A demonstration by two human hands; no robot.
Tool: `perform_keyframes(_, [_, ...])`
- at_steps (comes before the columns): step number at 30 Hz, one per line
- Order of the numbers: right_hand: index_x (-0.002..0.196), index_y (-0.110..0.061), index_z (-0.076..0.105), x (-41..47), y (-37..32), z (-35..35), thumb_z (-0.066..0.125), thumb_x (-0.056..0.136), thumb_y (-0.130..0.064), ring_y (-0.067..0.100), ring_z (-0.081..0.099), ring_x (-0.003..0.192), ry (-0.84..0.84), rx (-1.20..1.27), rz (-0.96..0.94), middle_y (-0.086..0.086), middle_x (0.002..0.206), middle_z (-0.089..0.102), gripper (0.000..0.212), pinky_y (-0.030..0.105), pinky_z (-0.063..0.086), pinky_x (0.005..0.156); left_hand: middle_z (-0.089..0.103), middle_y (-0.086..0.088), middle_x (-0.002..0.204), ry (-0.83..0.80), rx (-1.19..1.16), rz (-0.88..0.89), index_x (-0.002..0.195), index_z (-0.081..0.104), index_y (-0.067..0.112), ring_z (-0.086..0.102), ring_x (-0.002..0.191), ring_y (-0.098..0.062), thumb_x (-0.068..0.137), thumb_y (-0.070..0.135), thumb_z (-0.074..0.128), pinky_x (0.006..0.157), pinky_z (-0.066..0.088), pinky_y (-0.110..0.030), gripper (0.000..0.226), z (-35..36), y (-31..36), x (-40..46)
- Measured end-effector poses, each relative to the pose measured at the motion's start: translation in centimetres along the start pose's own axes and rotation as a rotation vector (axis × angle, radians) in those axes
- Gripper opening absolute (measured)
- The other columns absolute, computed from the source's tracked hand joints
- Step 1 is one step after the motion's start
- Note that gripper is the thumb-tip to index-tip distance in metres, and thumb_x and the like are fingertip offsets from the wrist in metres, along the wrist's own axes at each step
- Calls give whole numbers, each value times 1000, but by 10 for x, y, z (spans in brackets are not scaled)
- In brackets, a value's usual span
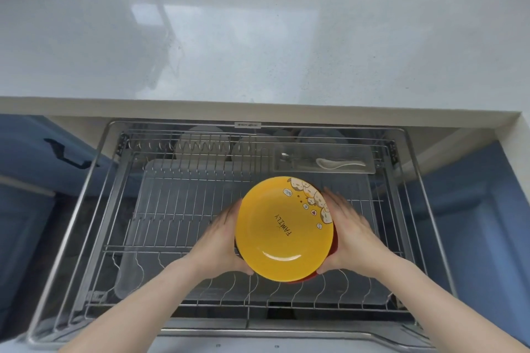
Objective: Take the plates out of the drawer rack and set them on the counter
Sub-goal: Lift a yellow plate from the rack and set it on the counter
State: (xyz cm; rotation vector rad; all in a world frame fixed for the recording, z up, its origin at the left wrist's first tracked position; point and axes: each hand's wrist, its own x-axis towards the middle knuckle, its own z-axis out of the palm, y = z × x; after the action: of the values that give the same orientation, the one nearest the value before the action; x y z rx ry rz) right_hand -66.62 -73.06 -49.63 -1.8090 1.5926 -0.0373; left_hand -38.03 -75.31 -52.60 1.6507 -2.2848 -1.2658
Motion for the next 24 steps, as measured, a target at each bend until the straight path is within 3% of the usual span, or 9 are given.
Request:
perform_keyframes(6, [150, -41, -3, -1, -4, -4, 80, 39, -76, 12, -10, 149, 12, 30, -53, -12, 162, -1, 143, 55, 3, 119, 22, 19, 153, -25, -69, 9, 145, 5, 46, 22, 141, -7, 40, 49, 93, 117, 24, -41, 137, -14, 0, -6])
perform_keyframes(10, [149, -43, -1, -2, -11, -8, 83, 41, -71, 14, -8, 150, 11, 78, -65, -12, 161, 7, 140, 57, 0, 119, 19, 32, 143, -42, -110, 47, 136, 1, 61, 21, 136, 2, 43, 43, 94, 116, 21, -30, 132, -30, 3, -12])
perform_keyframes(13, [146, -45, 3, -6, -18, -11, 82, 43, -71, 14, 2, 150, 18, 117, -78, -15, 157, 16, 133, 61, 6, 119, 17, 32, 141, -77, -124, 44, 132, 0, 62, 18, 132, 6, 47, 37, 95, 114, 20, -25, 130, -46, 9, -19])
perform_keyframes(18, [147, -40, 14, -22, -40, -26, 86, 43, -67, 8, 26, 142, 40, 269, -156, -22, 148, 30, 130, 57, 23, 116, 6, 27, 152, -131, -147, 18, 147, -3, 44, 13, 140, 1, 50, 38, 94, 117, 16, -24, 138, -80, 22, -42])
perform_keyframes(24, [147, -48, 10, -42, -82, -82, 91, 44, -60, 1, 19, 143, 66, 357, -220, -32, 148, 23, 131, 55, 21, 118, 4, 32, 151, -93, -134, 15, 147, -7, 46, 14, 139, 2, 51, 40, 93, 115, 17, -24, 140, -138, 59, -68])
